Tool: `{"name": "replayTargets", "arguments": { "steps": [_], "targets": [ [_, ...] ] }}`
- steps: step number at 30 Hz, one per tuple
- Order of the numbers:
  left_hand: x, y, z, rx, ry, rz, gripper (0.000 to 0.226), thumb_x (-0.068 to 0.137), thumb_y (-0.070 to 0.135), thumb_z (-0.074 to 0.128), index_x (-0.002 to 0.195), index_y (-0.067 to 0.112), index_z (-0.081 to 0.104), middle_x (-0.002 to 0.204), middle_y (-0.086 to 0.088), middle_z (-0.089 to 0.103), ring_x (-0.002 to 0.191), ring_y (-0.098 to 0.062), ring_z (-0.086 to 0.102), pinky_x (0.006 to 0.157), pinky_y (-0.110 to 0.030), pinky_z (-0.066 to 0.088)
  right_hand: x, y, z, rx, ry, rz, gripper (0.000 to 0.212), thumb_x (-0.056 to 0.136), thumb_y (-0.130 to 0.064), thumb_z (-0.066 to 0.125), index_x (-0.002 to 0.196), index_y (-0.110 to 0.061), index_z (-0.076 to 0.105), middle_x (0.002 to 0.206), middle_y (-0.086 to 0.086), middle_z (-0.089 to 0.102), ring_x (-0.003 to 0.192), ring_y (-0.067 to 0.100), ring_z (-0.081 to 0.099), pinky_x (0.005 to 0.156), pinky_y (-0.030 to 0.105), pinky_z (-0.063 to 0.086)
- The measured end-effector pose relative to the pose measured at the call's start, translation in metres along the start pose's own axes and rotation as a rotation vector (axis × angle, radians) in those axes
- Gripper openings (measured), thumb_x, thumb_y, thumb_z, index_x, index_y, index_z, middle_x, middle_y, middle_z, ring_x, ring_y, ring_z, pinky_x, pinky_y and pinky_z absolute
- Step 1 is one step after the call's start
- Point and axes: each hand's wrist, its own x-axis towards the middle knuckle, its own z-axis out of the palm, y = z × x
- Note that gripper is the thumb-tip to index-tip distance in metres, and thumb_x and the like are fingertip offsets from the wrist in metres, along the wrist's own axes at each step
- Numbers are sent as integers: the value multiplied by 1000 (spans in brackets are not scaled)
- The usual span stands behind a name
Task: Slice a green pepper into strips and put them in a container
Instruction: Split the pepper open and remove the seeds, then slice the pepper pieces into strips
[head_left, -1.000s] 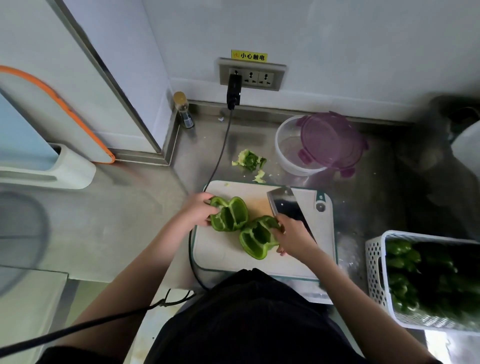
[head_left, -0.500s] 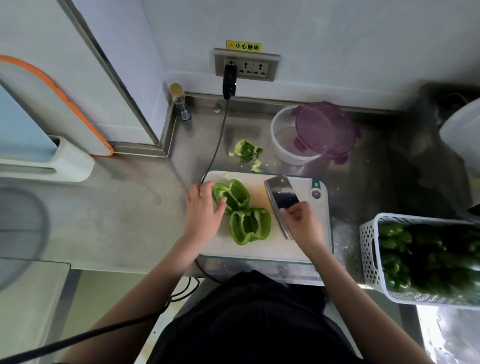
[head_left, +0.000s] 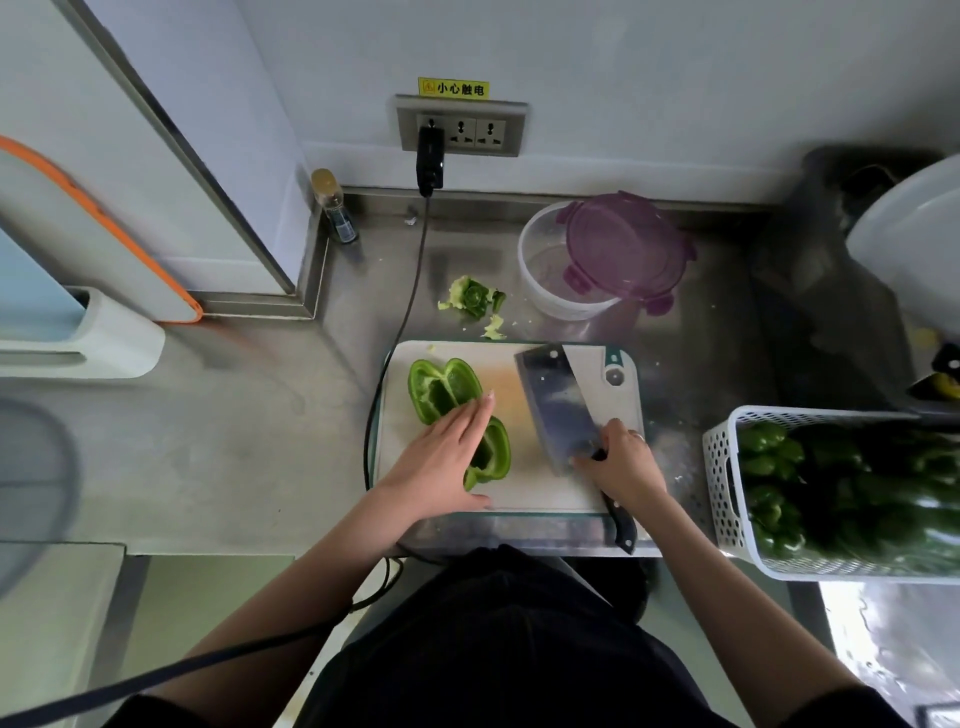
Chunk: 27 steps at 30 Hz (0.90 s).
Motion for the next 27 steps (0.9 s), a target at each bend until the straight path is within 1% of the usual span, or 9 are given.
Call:
{"name": "replayTargets", "arguments": {
  "steps": [3, 7, 13, 16, 18, 21, 23, 25, 27],
  "targets": [
    [0, -2, 0, 21, -26, -19, 119, 79, 53, 65, 145, 10, -23, 159, -6, -1, 145, -19, 5, 114, -25, 6, -9, -1, 0, 99, -19, -83, 32, 85, -28, 65, 86, -16, 35, 80, 4, 49, 71, 26, 52, 51, 29, 36],
    [11, 1, 0, 72, -1, 61, 109, 79, 39, 67, 149, 8, -10, 154, -9, 20, 143, -23, 13, 116, -31, 11, -21, -5, 0, 357, -73, -89, 20, 89, -11, 55, 87, -17, 36, 76, 15, 60, 44, 22, 59, 39, 25, 45],
    [15, 12, 1, 122, -34, 102, 104, 80, 34, 68, 150, 9, -4, 146, -9, 27, 135, -27, 25, 113, -37, 23, -26, -2, -6, 331, 13, -57, 6, 90, -18, 52, 90, -17, 46, 66, 8, 55, 52, 21, 49, 41, 27, 40],
    [26, 24, -1, 112, -21, 112, 104, 79, 36, 68, 150, 12, -3, 146, -6, 28, 132, -25, 25, 109, -41, 30, -34, 1, -15, 408, 96, 34, 24, 93, -30, 52, 90, -6, 52, 63, 7, 55, 46, 17, 49, 41, 28, 42],
    [39, 37, -1, 25, -14, 83, 106, 77, 37, 70, 150, 13, -2, 147, -4, 29, 131, -25, 25, 107, -41, 33, -44, 3, -24, 466, 136, 37, 25, 96, -29, 49, 93, -3, 52, 62, 10, 57, 44, 18, 50, 40, 29, 45],
    [60, 53, 1, -126, -7, -2, 108, 69, 41, 74, 150, 15, 7, 139, -6, 44, 123, -29, 34, 102, -41, 36, -60, 5, -33, 544, 164, -9, 17, 98, -21, 45, 99, -6, 51, 63, 15, 60, 39, 26, 57, 40, 32, 51],
    [67, 57, 0, -146, -9, -59, 101, 67, 45, 75, 144, 13, 19, 131, -8, 52, 116, -32, 43, 101, -39, 37, -66, 7, -31, 452, 208, -39, 14, 99, -22, 43, 103, -11, 51, 64, 14, 60, 42, 27, 60, 41, 35, 52],
    [69, 56, -2, -120, -10, -97, 91, 67, 50, 74, 136, 9, 30, 137, -13, 46, 120, -32, 45, 105, -39, 29, -67, 9, -26, 306, 258, -43, 13, 99, -25, 42, 95, -14, 47, 62, 11, 58, 47, 28, 58, 43, 40, 52],
    [67, 53, -4, -116, -40, -148, 88, 68, 53, 72, 134, 8, 36, 150, -16, 26, 132, -35, 33, 109, -43, 23, -67, 6, -18, 233, 264, -49, 16, 99, -25, 41, 86, -15, 42, 62, 9, 56, 52, 29, 55, 48, 40, 48]
  ]
}}
